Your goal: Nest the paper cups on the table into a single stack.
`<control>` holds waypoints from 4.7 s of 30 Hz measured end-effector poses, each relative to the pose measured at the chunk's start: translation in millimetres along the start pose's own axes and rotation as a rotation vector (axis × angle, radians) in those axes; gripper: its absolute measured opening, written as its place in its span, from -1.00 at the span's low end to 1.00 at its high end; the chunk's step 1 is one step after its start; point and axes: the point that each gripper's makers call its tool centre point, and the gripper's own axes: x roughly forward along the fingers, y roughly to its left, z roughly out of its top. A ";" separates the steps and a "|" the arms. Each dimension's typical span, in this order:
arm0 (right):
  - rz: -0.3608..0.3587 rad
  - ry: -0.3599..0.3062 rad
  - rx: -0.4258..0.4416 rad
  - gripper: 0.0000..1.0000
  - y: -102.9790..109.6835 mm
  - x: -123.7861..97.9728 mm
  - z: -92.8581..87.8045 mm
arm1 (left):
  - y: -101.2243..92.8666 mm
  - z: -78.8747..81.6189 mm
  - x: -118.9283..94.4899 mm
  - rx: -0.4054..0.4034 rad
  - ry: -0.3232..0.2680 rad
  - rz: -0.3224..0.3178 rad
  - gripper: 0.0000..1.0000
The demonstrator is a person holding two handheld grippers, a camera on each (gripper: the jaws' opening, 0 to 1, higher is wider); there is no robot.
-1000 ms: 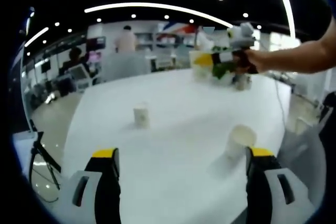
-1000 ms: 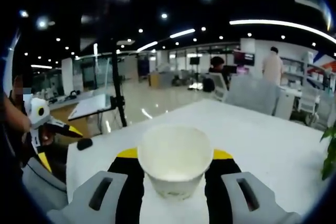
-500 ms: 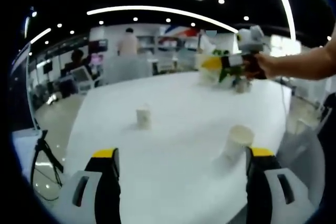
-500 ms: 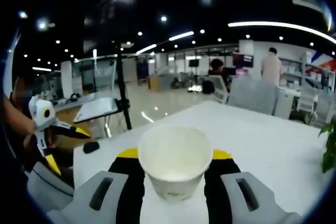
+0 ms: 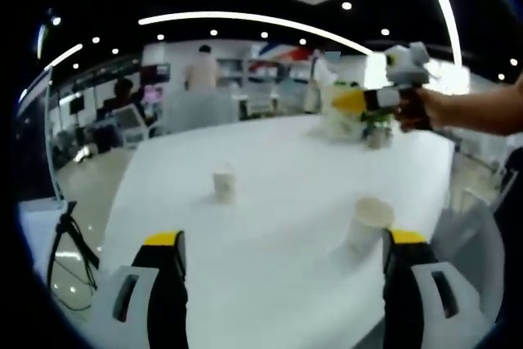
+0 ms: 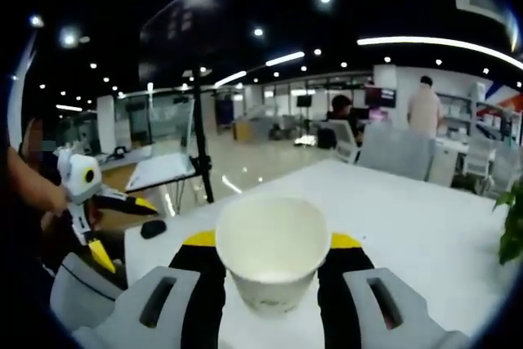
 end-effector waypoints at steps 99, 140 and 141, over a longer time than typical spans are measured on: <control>0.076 -0.058 0.002 -0.18 71.5 -37.6 -95.4 | -9.8 -6.0 11.2 0.006 0.028 -0.009 0.98; 0.025 0.030 0.024 -0.15 72.1 -22.0 -149.5 | -14.2 -7.6 11.3 -0.004 0.029 -0.004 0.98; 0.024 0.031 0.026 -0.15 71.8 -21.6 -150.4 | -14.4 -7.0 11.6 -0.004 0.029 -0.004 0.98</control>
